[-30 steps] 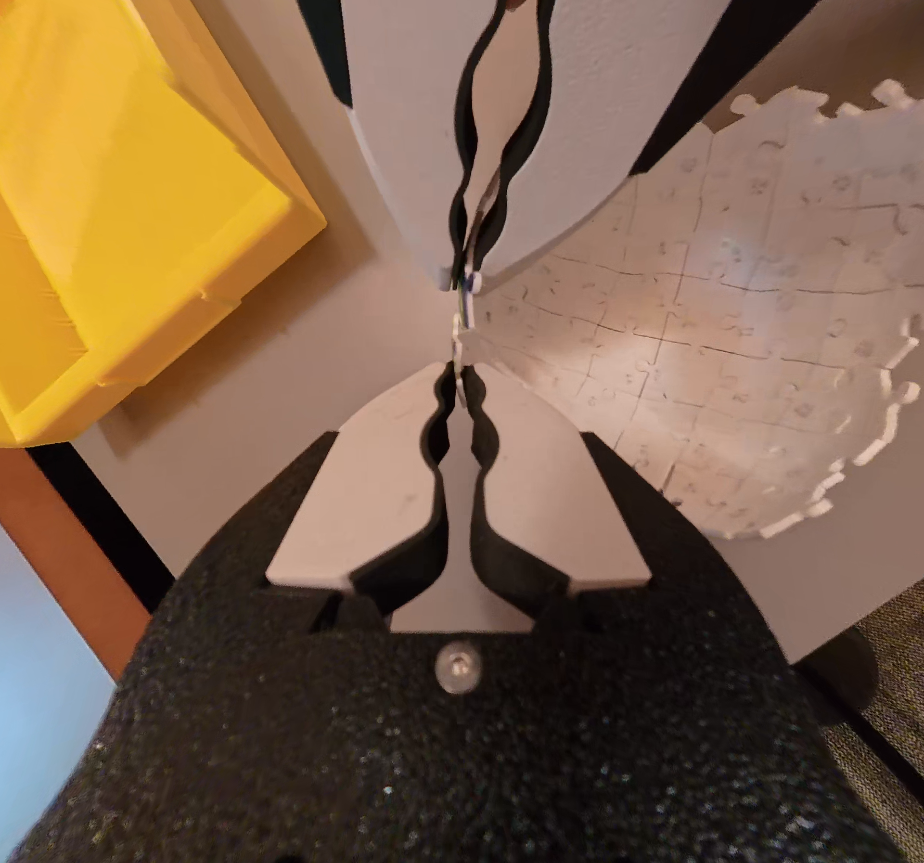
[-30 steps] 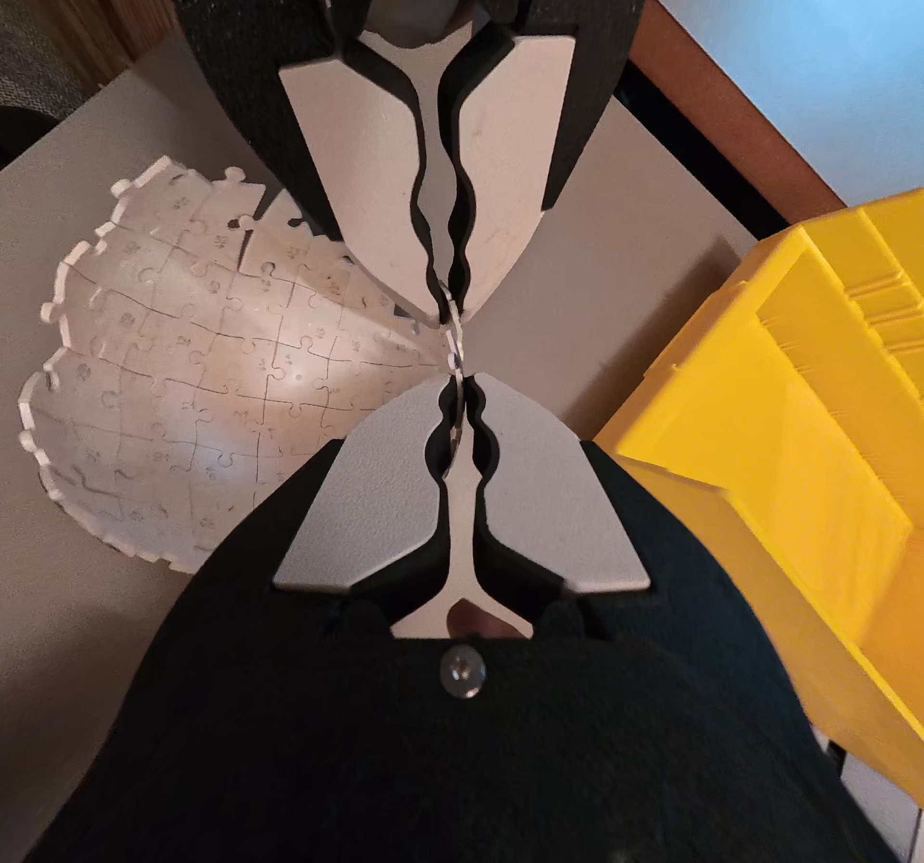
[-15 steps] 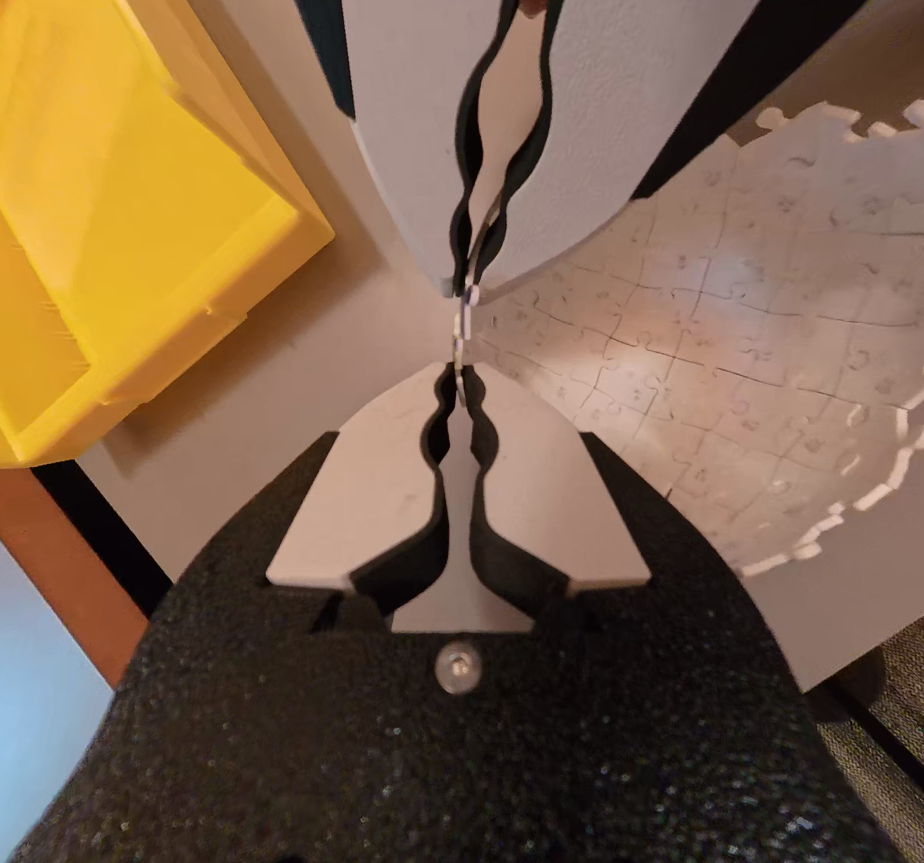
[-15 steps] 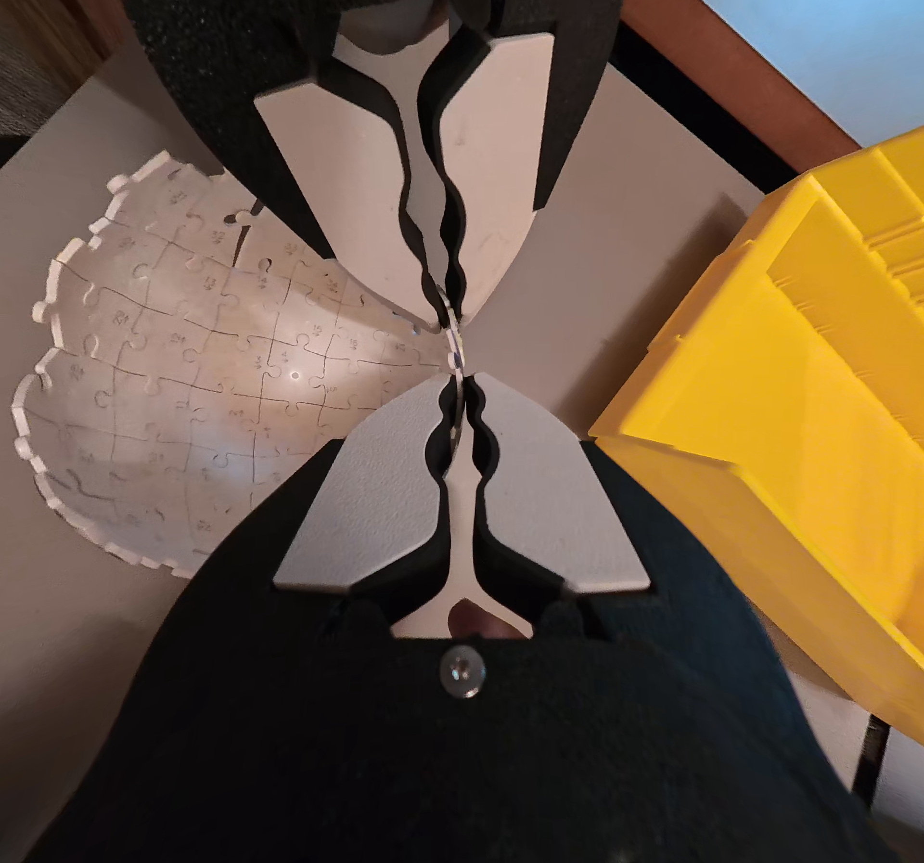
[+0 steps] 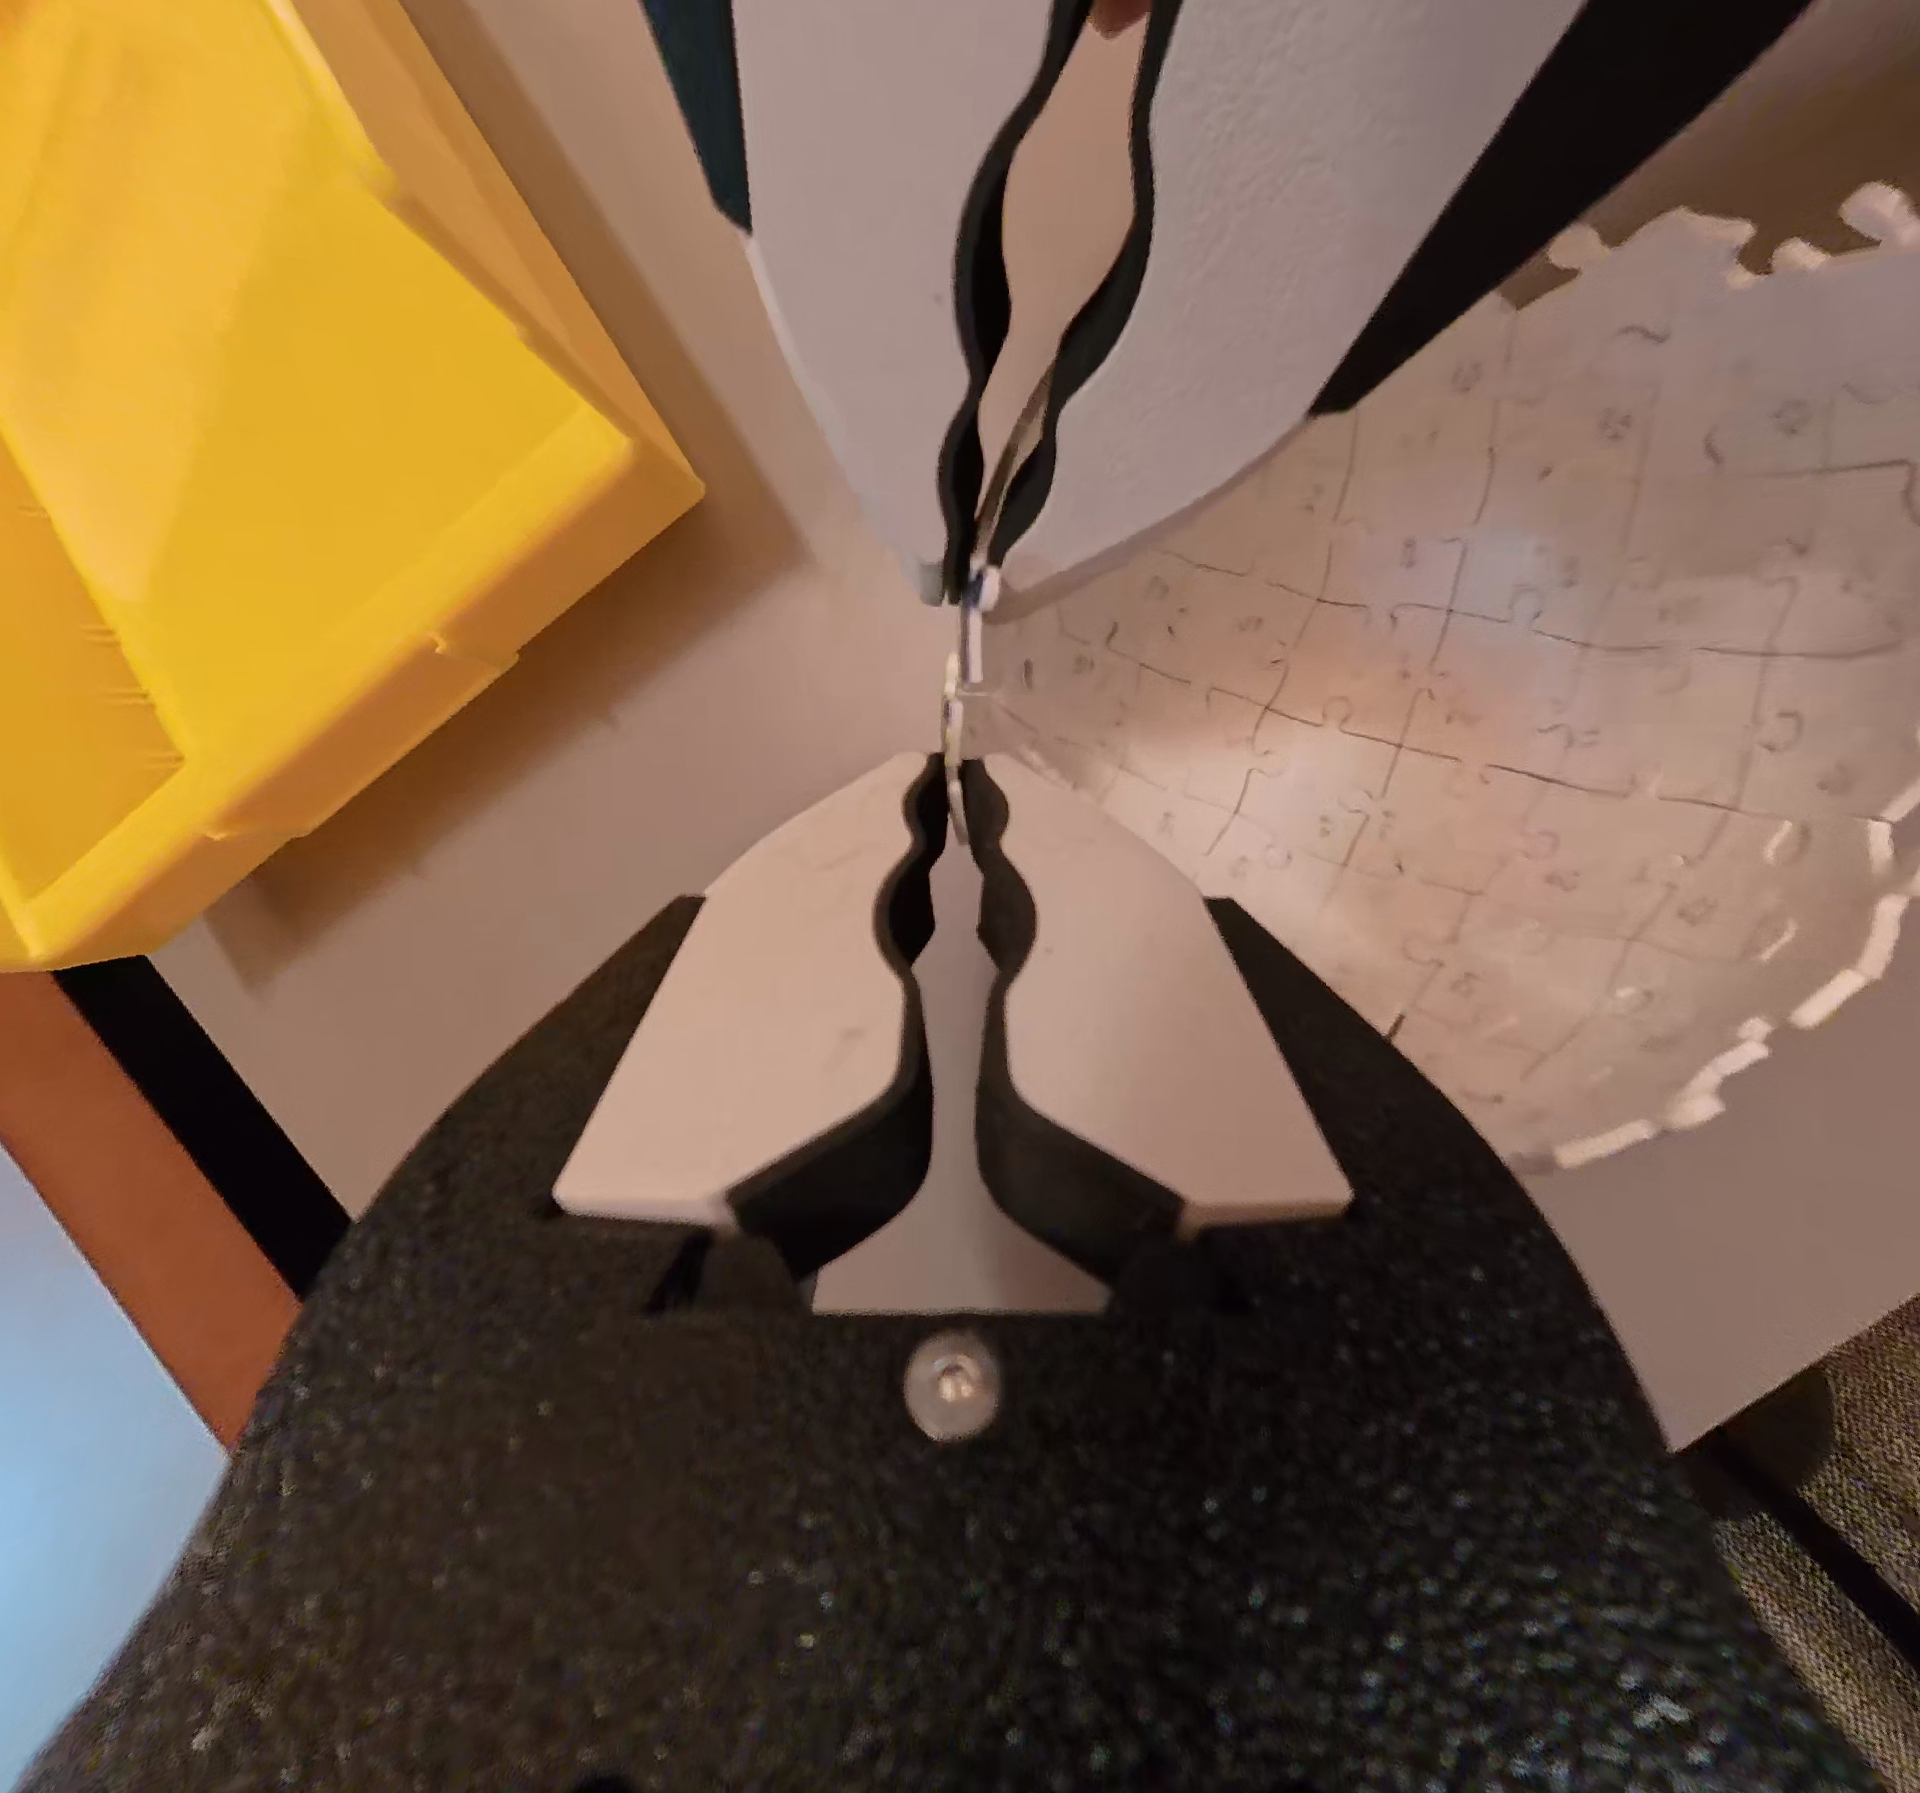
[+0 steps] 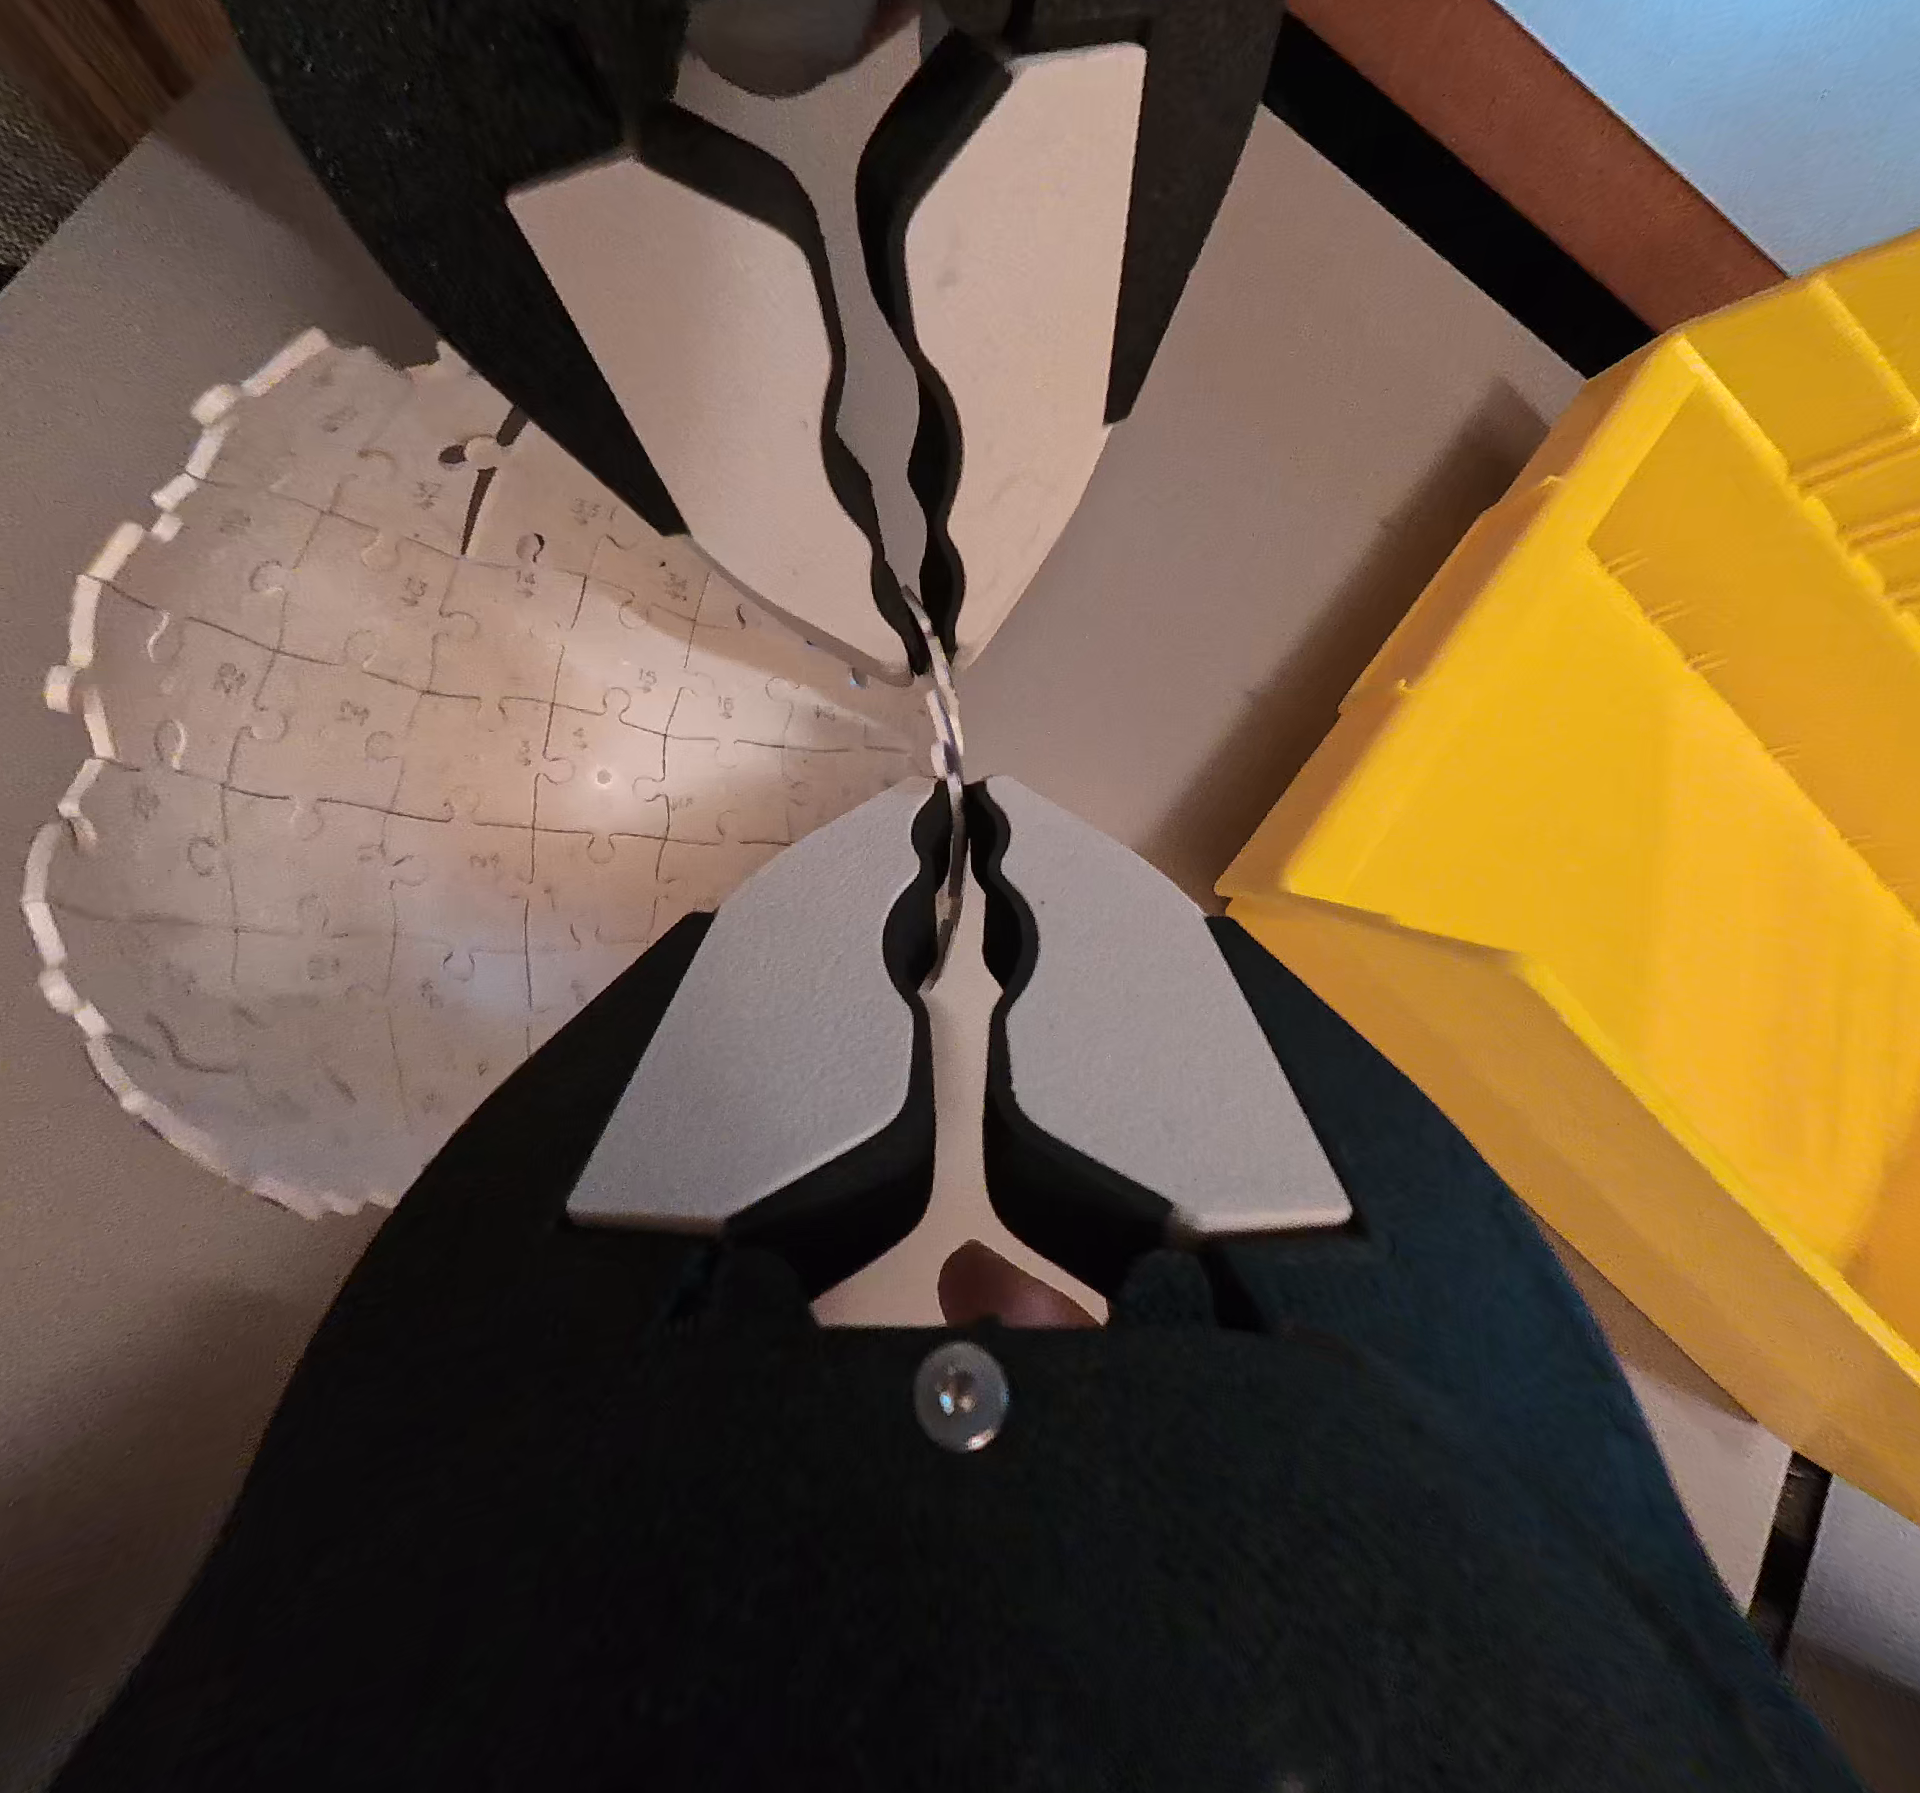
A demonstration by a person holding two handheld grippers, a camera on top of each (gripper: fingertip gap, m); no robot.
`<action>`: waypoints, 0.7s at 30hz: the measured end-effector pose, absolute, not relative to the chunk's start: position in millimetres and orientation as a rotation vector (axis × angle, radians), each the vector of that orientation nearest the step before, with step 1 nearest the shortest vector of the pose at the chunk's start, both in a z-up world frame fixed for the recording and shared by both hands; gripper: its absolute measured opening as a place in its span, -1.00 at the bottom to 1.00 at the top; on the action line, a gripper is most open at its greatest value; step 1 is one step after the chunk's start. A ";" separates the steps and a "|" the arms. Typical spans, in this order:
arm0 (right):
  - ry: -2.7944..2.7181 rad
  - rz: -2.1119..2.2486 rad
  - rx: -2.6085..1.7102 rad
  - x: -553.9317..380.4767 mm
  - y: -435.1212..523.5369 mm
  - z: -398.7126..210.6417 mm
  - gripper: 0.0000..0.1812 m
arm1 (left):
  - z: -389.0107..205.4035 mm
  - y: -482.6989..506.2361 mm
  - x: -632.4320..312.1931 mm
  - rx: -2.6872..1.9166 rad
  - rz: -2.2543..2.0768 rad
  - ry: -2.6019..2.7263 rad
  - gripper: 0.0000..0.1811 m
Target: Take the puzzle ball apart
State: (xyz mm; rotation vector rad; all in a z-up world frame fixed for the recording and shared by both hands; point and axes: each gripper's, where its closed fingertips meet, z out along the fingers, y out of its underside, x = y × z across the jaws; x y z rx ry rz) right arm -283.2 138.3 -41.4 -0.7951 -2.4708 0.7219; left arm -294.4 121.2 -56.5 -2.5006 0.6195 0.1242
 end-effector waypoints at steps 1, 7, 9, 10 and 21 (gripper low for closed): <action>-2.470 0.723 -0.792 -283.6 138.0 -41.2 -0.97 | -56.9 121.3 -294.7 -2.501 0.127 0.622 -0.97; -2.464 0.725 -0.808 -284.9 139.0 -41.8 -0.96 | -57.0 122.0 -295.5 -2.503 0.120 0.614 -0.97; -2.443 0.718 -0.806 -287.8 140.1 -43.0 -0.89 | -57.7 122.4 -295.9 -2.503 0.117 0.609 -0.97; -2.433 0.711 -0.801 -289.3 140.9 -43.3 -0.81 | -57.3 123.1 -295.3 -2.497 0.108 0.606 -0.98; -2.505 0.731 -0.761 -289.5 138.4 -54.6 -0.87 | -55.2 126.8 -293.9 -2.459 0.033 0.586 -0.98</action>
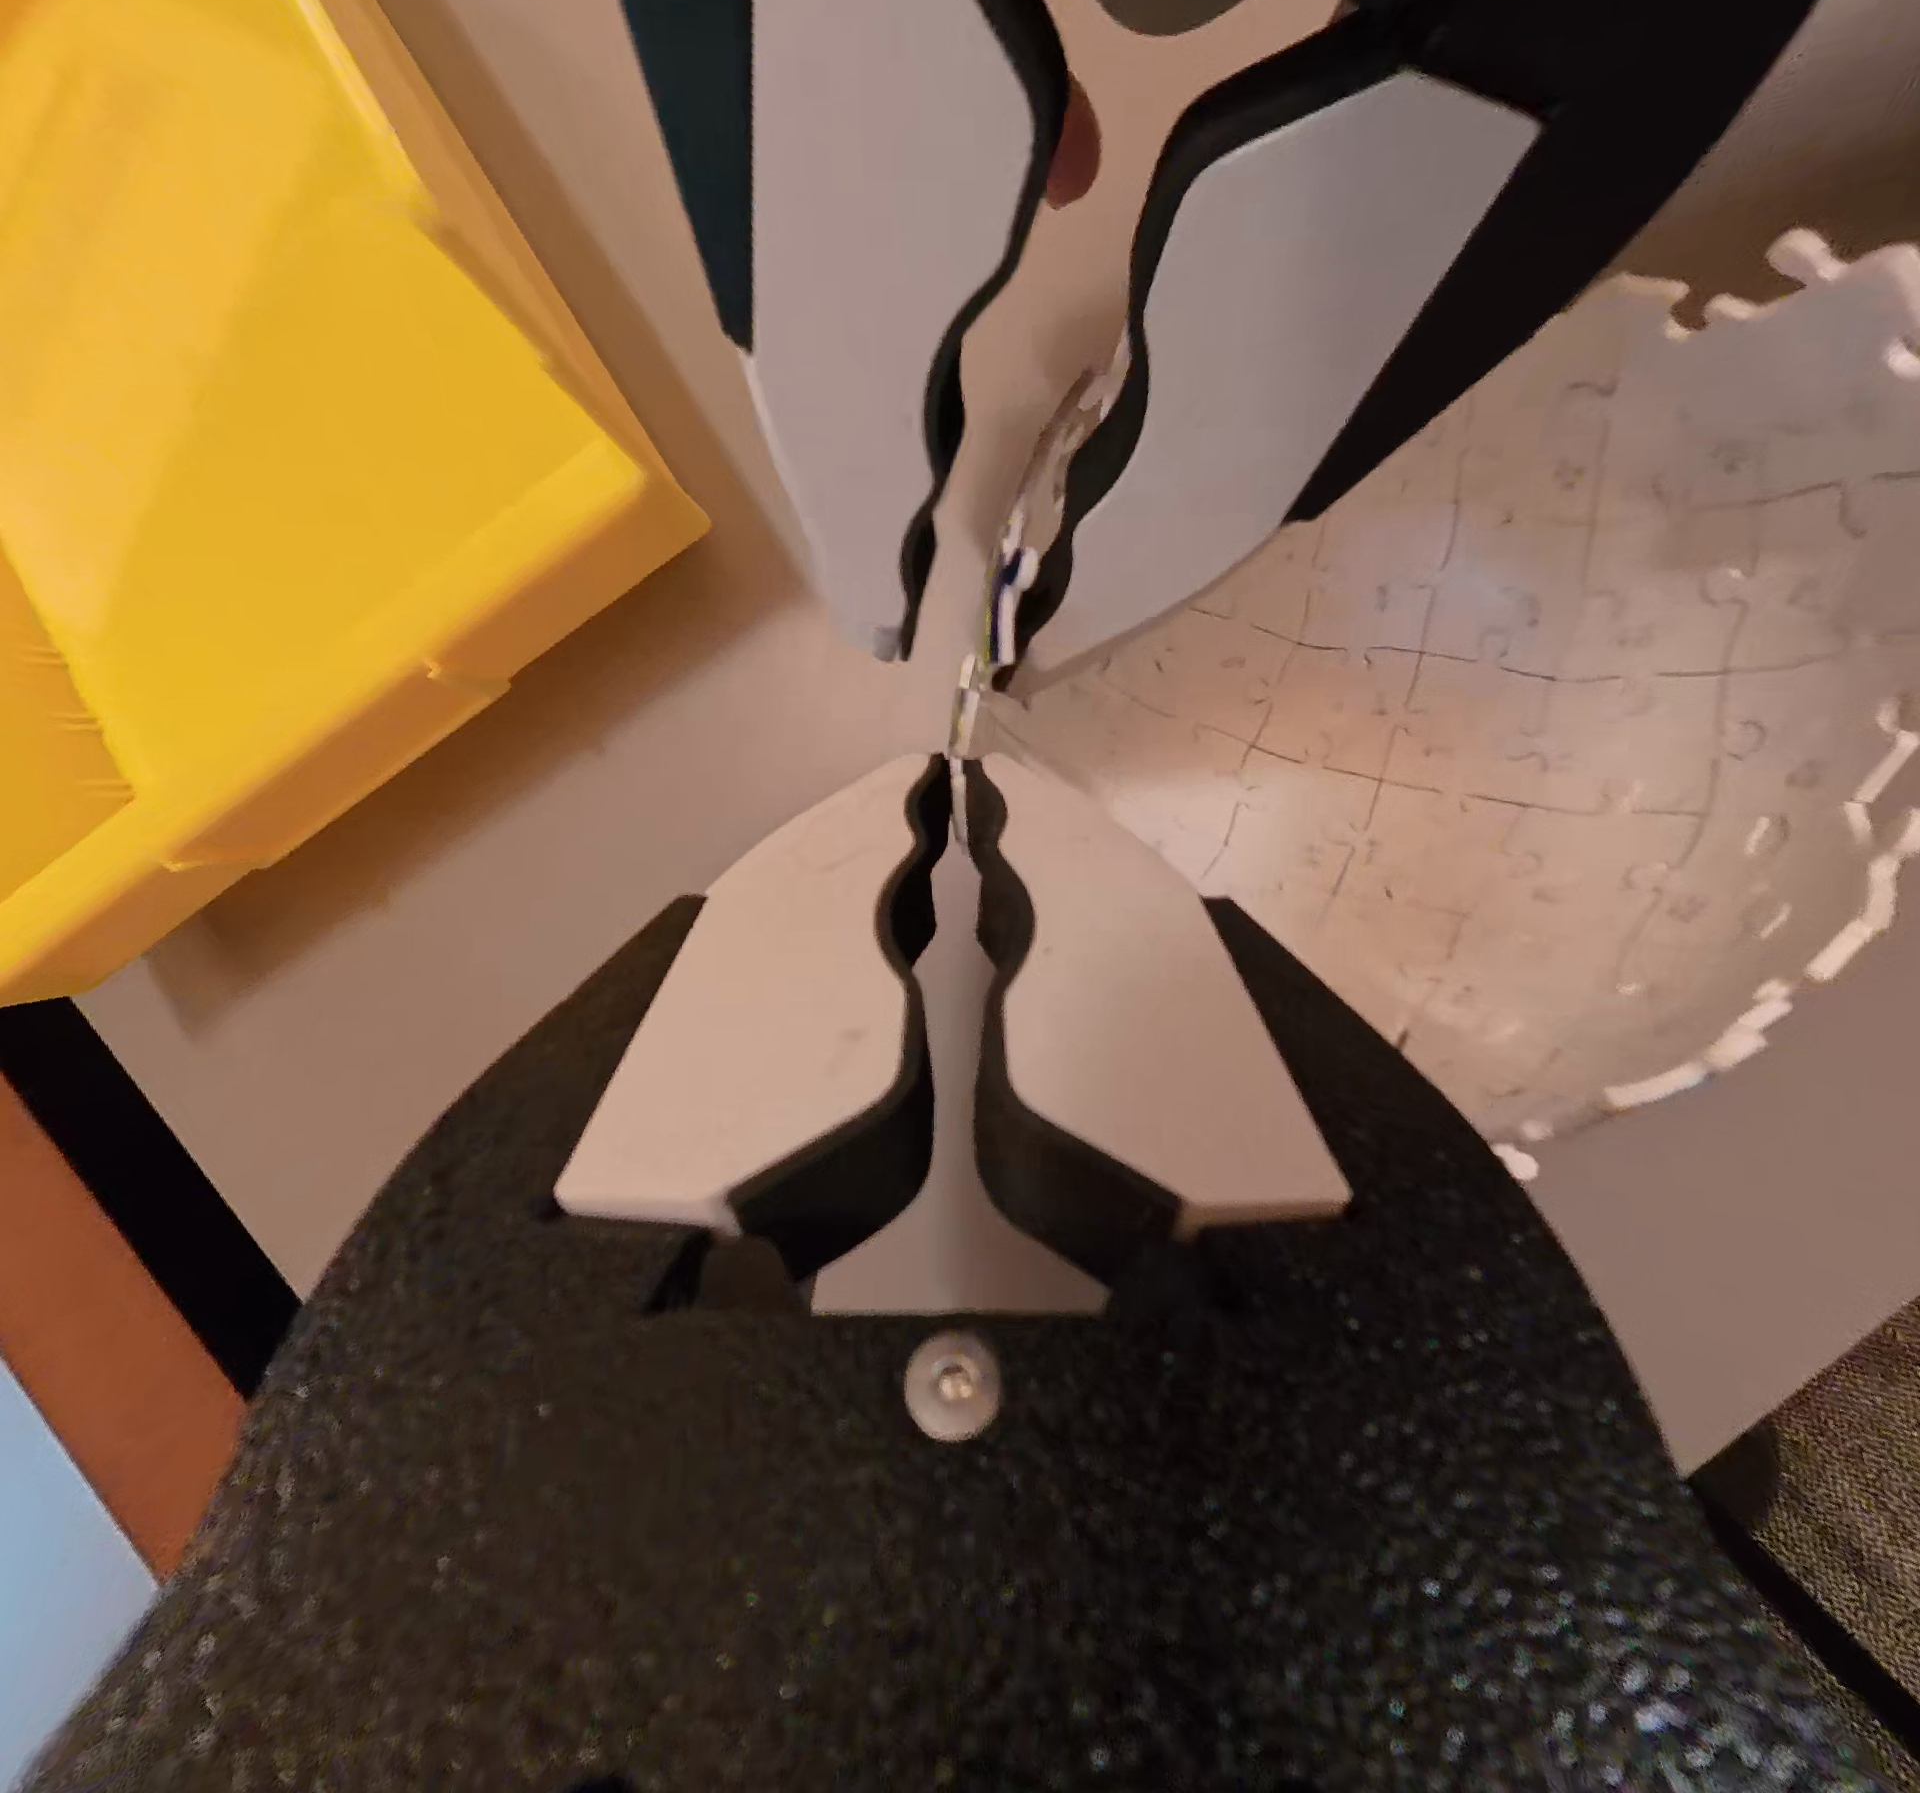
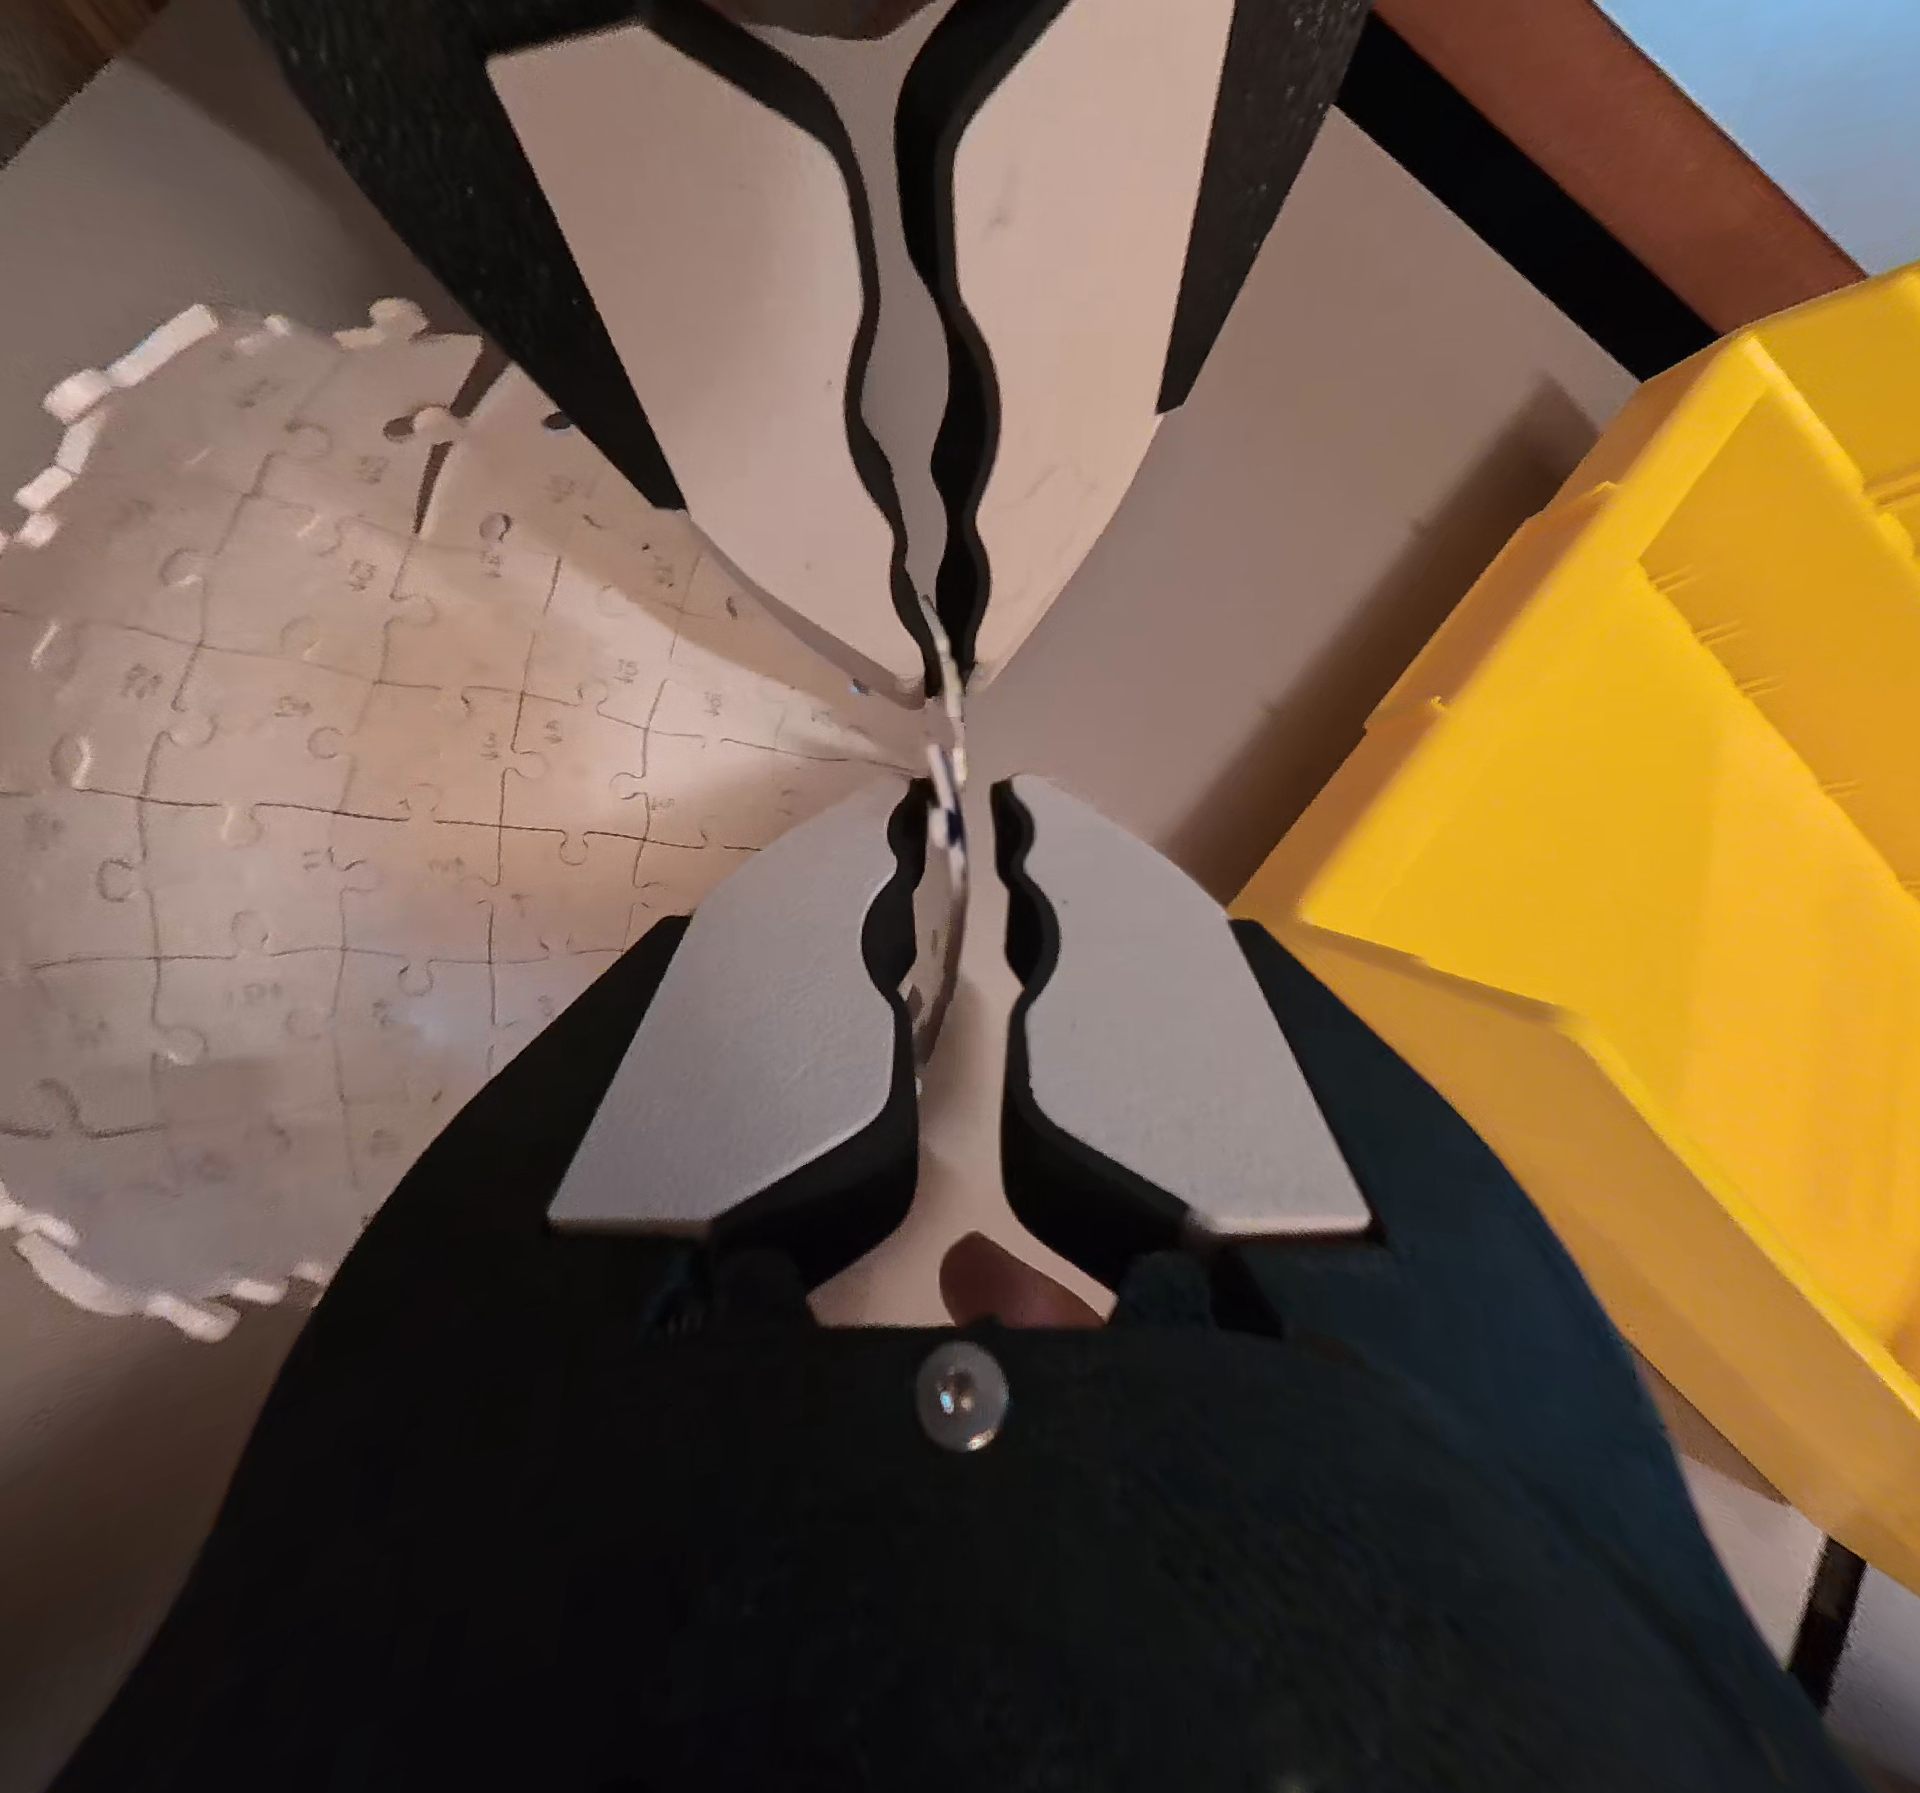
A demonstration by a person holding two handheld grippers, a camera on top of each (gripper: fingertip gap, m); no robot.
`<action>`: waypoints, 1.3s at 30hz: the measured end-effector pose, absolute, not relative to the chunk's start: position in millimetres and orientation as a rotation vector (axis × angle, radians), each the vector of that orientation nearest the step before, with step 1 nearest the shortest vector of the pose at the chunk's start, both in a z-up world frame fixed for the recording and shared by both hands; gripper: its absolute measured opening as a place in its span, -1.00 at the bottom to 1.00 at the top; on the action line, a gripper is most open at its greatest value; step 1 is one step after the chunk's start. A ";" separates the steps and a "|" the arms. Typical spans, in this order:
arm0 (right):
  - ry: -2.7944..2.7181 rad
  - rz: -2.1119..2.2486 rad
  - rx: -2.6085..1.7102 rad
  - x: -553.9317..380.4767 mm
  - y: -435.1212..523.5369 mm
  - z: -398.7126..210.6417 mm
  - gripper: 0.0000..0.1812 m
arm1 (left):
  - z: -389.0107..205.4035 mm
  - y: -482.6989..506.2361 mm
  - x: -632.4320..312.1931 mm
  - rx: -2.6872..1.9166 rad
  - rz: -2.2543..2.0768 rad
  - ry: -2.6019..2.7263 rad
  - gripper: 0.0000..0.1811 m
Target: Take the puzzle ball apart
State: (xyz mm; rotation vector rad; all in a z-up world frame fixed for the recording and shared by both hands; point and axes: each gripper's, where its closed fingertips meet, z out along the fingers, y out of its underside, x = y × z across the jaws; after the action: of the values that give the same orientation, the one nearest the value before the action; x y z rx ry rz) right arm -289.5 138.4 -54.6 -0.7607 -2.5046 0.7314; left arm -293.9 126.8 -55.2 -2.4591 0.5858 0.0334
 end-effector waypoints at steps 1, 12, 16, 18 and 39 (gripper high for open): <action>-2.516 0.743 -0.759 -288.6 137.2 -55.9 -0.91 | -55.8 127.0 -294.4 -2.456 0.036 0.593 -0.98; -2.519 0.776 -0.807 -289.9 139.3 -59.3 -0.93 | -58.4 130.1 -296.1 -2.454 0.044 0.595 -0.98; -2.491 0.745 -0.826 -290.5 146.0 -58.8 -0.78 | -61.0 131.2 -297.4 -2.480 0.034 0.571 -0.98; -2.461 0.739 -0.853 -289.9 152.2 -53.8 -0.67 | -61.5 131.4 -297.2 -2.493 0.028 0.564 -0.98; -2.214 0.793 -1.083 -175.0 165.0 -42.2 -0.31 | -54.7 124.9 -288.6 -2.502 -0.028 0.545 -0.78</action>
State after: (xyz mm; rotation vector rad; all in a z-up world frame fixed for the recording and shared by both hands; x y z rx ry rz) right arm -175.0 165.0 -42.2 -1.0830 -2.2145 0.7926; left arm -288.6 124.9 -54.7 -2.5019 0.5450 -0.0275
